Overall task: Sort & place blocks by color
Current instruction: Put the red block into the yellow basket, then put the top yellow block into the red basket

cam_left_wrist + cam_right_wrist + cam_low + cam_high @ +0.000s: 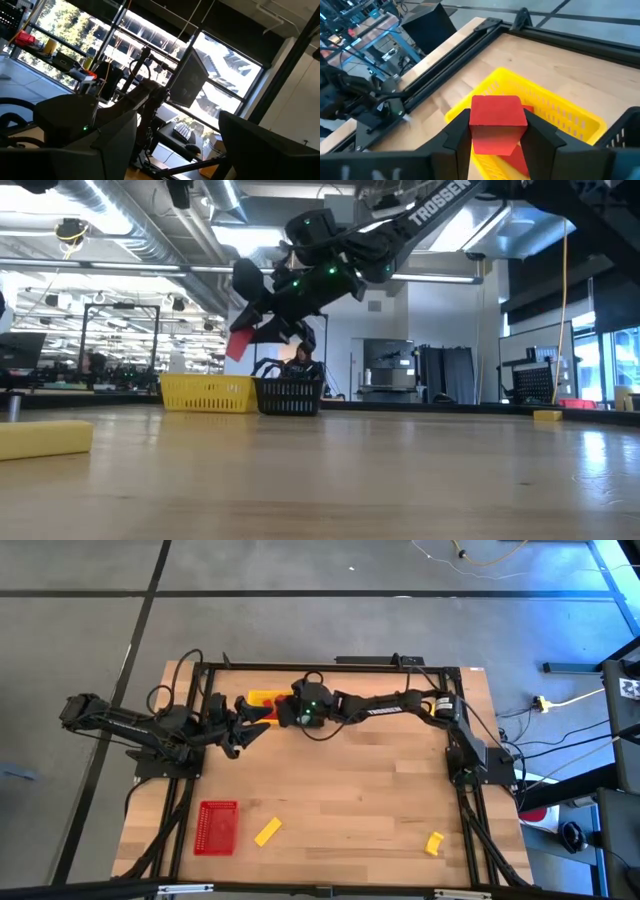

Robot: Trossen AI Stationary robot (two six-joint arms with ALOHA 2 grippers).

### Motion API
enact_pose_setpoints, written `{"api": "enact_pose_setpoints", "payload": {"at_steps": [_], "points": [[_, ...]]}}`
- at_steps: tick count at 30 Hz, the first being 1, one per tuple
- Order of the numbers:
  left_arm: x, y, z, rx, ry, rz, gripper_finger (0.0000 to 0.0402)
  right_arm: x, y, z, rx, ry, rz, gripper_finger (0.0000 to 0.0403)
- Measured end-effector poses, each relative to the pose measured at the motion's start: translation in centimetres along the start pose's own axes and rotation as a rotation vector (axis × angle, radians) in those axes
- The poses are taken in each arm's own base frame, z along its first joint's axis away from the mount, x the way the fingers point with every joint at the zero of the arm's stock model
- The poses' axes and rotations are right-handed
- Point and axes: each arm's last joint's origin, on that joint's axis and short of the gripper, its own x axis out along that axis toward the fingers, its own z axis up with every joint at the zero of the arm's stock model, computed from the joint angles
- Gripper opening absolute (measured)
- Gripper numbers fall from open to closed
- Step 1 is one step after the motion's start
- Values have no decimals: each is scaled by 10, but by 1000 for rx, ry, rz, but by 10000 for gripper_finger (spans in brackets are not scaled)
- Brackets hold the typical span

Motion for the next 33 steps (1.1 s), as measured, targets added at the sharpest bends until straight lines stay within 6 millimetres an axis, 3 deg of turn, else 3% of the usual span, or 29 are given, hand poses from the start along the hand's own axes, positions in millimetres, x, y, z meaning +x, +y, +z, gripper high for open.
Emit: {"api": "enact_pose_setpoints", "payload": {"at_steps": [3,8,11,19,22,26,29,33], "points": [[0,0,0,0,0,0,273,1,-3,2,14,-1,-7,138],[0,0,0,1,0,0,273,1,-5,4,32,-10,-9,237],[0,0,0,1,0,0,273,1,-7,5,41,-15,-9,276],[0,0,0,2,0,1,273,-3,-14,18,40,69,101,291],[0,0,0,9,2,1,273,-19,-11,34,-51,122,146,291],[0,0,0,35,2,1,273,-56,-7,45,-249,232,130,283],[0,0,0,37,3,0,273,-93,-8,43,-323,268,120,278],[0,0,0,53,4,0,273,-149,-20,19,-271,255,135,277]]}}
